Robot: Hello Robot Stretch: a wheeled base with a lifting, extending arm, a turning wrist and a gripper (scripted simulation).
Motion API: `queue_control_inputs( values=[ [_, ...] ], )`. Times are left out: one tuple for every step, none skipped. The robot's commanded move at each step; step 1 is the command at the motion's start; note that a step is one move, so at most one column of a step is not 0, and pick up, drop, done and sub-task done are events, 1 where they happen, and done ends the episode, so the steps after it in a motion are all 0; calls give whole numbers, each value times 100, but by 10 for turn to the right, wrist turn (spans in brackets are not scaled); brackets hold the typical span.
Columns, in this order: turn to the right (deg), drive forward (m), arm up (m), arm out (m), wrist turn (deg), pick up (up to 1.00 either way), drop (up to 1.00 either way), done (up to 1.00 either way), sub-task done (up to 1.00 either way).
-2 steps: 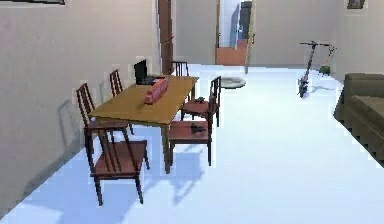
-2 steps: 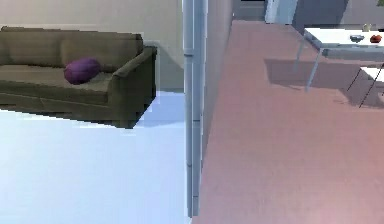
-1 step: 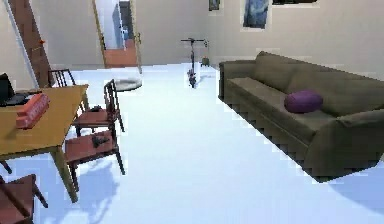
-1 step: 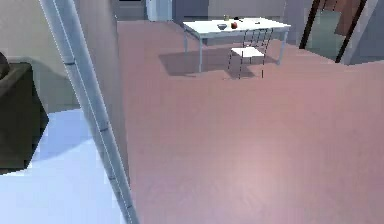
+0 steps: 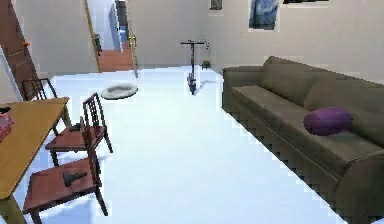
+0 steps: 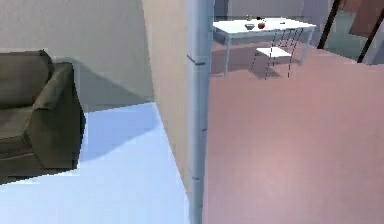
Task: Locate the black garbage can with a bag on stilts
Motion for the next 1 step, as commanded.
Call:
queue_control_inputs(
  values=[
    [30, 0, 0, 0, 0, 0, 0, 0, 0]
  ],
)
